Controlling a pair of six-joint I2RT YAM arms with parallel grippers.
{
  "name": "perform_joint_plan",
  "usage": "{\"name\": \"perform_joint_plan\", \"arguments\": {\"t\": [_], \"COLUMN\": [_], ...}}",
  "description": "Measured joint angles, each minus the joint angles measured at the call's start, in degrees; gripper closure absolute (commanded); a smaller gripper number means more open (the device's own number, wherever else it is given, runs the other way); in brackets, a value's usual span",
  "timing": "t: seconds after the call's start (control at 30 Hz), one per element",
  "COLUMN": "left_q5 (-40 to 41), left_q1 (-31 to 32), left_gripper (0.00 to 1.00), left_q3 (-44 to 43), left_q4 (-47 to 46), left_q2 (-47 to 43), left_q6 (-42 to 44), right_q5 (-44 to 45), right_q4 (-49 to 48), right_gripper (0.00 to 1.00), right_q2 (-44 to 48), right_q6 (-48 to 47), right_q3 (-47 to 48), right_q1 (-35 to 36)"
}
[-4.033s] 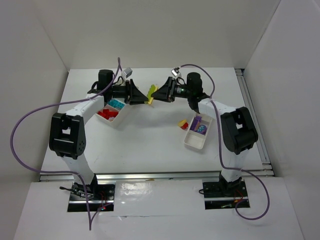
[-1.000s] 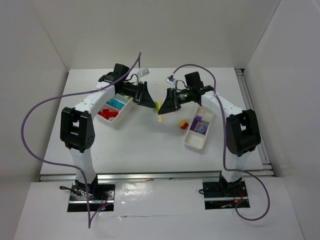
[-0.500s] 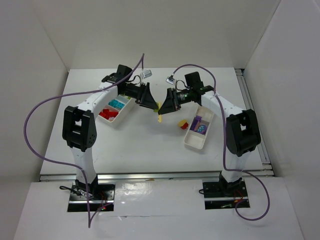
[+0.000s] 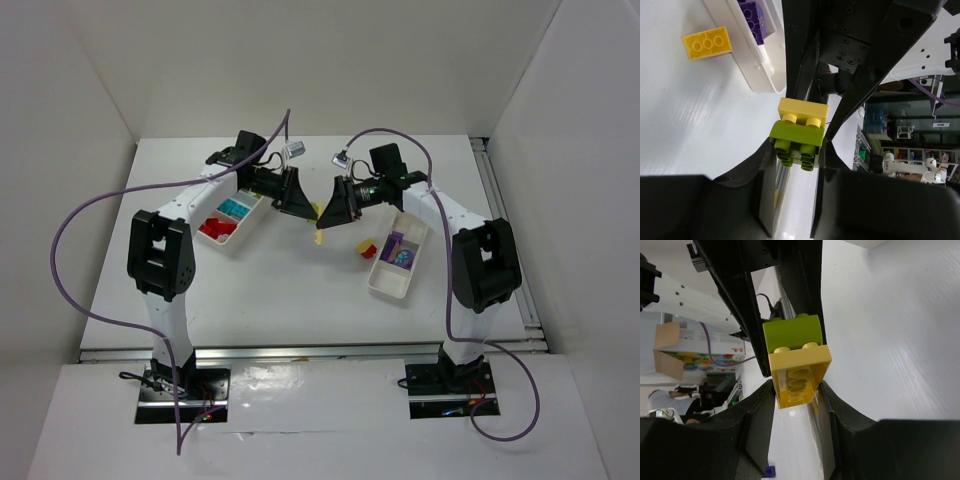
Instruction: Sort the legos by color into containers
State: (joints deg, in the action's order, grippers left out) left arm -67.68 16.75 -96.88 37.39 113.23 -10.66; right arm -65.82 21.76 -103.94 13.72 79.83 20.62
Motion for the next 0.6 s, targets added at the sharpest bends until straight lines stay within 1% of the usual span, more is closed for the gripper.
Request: {"name": "perform_joint_plan", "arguments": {"t": [0.07,0.17,0.37,0.43,0.5,0.6], "left_q5": [0.3,1.1,4.9,7.9,12.7,25.9], "left_q1": [-0.3,-1.6,-9.2,-11.7,-13.4,-13.9], "left_gripper": [1.0,1.0,1.0,1.0,1.0,1.0], "left_q3": [0.0,0.0,0.0,0.0,-0.1,-3.1], "left_q4": [0.0,0.0,-0.6,-1.0,-1.4,-1.0], "left_q2": [0.1,0.1,0.1,0.1,0.1,0.7], "left_q6": [-0.1,-0.4,-2.9,-4.8,-7.2,-13.4], "right_q5": [0.6,2.3,6.2,7.8,10.0,14.0], "right_q4": [-0.2,-1.7,-3.9,-4.2,-4.2,-4.2], "right_gripper": [0.99,0.99,0.98,0.98,0.98,0.98], "right_q2": [0.0,0.1,0.3,0.4,0.4,0.5], "right_q6": [0.4,1.6,6.3,7.5,8.1,9.0], "right_q3": [0.0,-0.8,-5.1,-5.4,-5.4,-5.4], "right_q1": [0.0,-0.1,-1.8,-2.5,-2.8,-3.0]}}
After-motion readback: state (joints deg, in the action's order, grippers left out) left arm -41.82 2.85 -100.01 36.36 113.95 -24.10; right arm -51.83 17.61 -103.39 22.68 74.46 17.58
